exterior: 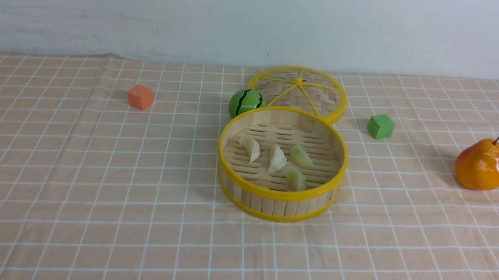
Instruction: Put the dumplings into the steamer on the table with the brown tablecloth.
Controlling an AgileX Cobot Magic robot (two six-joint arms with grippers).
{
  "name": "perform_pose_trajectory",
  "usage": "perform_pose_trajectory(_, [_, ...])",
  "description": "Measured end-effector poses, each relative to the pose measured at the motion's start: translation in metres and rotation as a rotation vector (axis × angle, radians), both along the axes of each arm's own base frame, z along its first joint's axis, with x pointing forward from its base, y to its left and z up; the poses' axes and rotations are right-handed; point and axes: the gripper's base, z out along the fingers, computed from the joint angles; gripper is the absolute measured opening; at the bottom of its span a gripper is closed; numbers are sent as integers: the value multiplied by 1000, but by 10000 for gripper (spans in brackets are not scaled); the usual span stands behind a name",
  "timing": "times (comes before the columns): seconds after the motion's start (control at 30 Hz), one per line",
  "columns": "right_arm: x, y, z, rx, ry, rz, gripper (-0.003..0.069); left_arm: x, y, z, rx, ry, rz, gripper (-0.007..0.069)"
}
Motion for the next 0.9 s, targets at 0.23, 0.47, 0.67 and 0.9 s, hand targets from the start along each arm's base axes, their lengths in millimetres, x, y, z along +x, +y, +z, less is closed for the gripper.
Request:
perform_pose_trajectory(0.23, [0, 0, 0, 1, 0, 0, 4, 0, 0, 0, 0, 0, 0, 75])
perform_pose_trajectory(0.47, [0, 0, 0, 1, 0, 0, 13, 0, 0, 0, 0, 0, 0, 75])
perform_pose_trajectory(0.67, [0, 0, 0, 1, 0, 0, 20, 0, 0, 0, 0, 0, 0, 77])
perform_pose_trajectory(0.9, [0, 0, 0, 1, 0, 0, 29, 5, -4, -11, 2, 2, -14, 81])
